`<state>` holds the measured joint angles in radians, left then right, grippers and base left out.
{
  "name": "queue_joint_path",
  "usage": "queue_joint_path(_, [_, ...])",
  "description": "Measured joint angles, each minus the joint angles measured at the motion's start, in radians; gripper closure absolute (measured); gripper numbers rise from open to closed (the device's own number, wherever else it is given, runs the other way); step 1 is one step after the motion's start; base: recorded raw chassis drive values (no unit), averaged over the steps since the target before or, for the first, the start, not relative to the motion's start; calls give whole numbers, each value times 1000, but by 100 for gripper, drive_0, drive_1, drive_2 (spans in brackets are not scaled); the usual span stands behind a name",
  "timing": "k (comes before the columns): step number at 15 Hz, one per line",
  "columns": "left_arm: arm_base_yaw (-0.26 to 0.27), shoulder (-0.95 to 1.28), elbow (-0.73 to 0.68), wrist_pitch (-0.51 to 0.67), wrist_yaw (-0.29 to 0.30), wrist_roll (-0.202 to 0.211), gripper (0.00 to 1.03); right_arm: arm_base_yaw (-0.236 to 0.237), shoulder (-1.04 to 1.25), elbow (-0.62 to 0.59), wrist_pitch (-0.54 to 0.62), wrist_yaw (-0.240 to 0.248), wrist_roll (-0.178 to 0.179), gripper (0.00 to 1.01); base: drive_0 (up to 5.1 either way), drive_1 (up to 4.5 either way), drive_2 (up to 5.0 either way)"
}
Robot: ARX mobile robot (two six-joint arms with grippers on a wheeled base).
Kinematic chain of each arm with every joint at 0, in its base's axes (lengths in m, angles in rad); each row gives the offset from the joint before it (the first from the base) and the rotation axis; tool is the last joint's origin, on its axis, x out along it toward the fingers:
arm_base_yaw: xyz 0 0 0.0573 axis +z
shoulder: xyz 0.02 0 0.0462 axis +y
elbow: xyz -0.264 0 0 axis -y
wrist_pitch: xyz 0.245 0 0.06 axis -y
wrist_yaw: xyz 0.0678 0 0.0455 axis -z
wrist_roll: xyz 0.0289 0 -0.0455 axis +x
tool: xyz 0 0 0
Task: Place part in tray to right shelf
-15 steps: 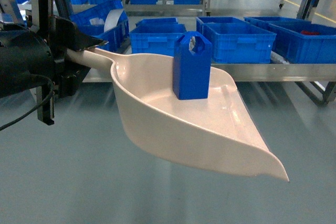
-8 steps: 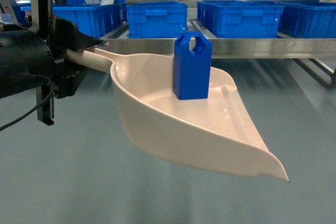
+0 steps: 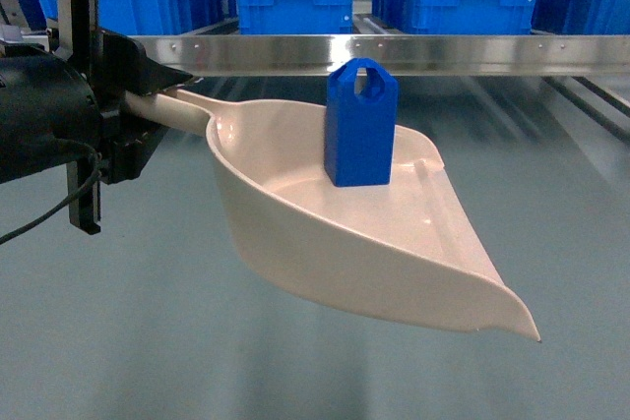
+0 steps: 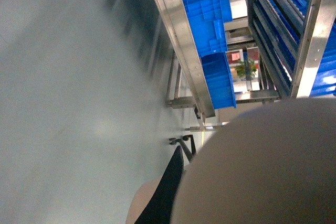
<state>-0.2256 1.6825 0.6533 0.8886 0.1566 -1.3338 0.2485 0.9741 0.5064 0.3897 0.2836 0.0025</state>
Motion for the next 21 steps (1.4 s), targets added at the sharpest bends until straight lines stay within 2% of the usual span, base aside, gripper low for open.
queue_joint_path(3, [0, 0, 0, 2, 0, 0, 90, 0, 0, 0, 1, 0, 0, 3, -1, 57, -59])
queue_joint_path(15, [1, 0, 0, 3, 0, -1, 90, 0, -1, 0, 5, -2, 0, 3, 279, 191, -501])
queue_joint_path(21, [-2, 0, 0, 2, 0, 2, 90, 0, -1, 0, 2, 0, 0, 3, 20, 423, -382])
